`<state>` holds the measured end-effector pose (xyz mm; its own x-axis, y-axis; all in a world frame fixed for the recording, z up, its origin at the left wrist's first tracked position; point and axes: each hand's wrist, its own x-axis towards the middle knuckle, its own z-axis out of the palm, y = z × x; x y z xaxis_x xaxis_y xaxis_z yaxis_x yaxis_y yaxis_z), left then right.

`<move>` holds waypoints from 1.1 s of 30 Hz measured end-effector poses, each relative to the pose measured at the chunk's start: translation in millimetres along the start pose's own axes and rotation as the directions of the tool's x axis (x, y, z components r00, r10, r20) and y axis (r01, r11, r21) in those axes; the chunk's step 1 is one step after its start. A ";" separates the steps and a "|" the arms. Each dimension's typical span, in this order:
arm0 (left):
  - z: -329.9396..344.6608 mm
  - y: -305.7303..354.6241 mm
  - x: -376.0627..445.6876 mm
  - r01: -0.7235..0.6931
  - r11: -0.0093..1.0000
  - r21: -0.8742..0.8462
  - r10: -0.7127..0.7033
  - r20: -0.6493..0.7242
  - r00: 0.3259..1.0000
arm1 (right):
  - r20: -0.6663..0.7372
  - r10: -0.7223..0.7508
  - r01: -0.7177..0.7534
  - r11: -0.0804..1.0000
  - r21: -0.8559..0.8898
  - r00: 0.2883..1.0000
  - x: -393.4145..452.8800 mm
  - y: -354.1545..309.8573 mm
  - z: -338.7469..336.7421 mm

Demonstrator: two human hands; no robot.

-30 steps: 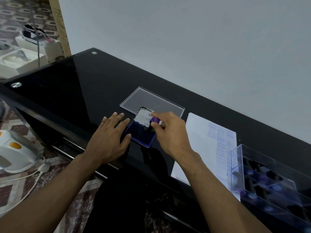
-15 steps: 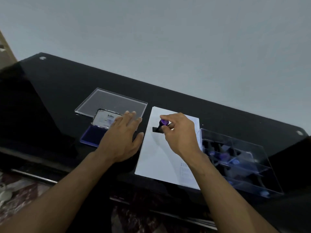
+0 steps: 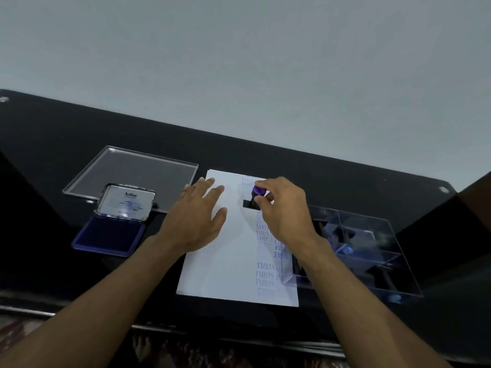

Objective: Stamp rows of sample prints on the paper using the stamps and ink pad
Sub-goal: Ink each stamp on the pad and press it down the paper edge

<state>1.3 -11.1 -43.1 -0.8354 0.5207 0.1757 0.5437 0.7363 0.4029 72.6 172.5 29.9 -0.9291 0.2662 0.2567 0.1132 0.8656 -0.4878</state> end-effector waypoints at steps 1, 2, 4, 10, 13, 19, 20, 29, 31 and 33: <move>2.4 -1.3 3.1 -0.006 1.000 0.013 0.006 0.005 1.000 | 0.010 -0.003 0.003 1.000 -0.006 1.000 1.9 1.1 0.3; 4.7 -2.8 6.0 -0.012 0.999 0.030 0.011 0.008 1.000 | 0.021 -0.004 0.004 1.000 -0.009 1.000 3.5 1.6 0.4; 8.4 -5.4 12.0 -0.021 0.997 0.071 0.021 0.009 1.000 | 0.033 -0.014 0.014 1.000 -0.008 0.999 6.6 2.2 0.9; 16.4 -13.2 24.5 -0.052 0.984 0.172 0.049 0.021 0.999 | -0.005 -0.066 0.066 0.998 0.020 0.998 12.3 3.9 5.8; 19.9 -14.7 25.3 -0.048 0.983 0.179 0.043 0.033 0.999 | -0.016 -0.083 0.083 0.996 0.029 0.996 14.0 5.6 10.2; 24.8 -17.4 24.0 -0.049 0.976 0.213 0.045 0.027 0.999 | -0.016 -0.117 0.117 0.993 0.013 0.993 16.5 9.5 13.5; 25.4 -17.6 24.0 -0.050 0.975 0.217 0.046 0.026 0.999 | -0.018 -0.121 0.121 0.993 0.014 0.993 16.5 9.9 14.0; 26.8 -17.3 23.9 -0.048 0.975 0.216 0.047 0.009 0.999 | -0.002 -0.133 0.133 0.991 0.014 0.991 17.0 10.5 18.1; 27.5 -17.7 23.9 -0.048 0.974 0.222 0.048 0.007 0.999 | 0.013 -0.127 0.127 0.992 0.003 0.992 17.1 9.1 17.9; 28.4 -18.6 24.2 -0.048 0.973 0.228 0.047 0.008 0.999 | 0.028 -0.114 0.114 0.993 -0.007 0.993 17.6 8.3 17.6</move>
<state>-26.7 0.1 -71.8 -0.8080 0.5586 0.1872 0.5872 0.7894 0.1789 51.0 177.0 15.7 -0.9456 0.1537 0.2869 0.0087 0.8931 -0.4498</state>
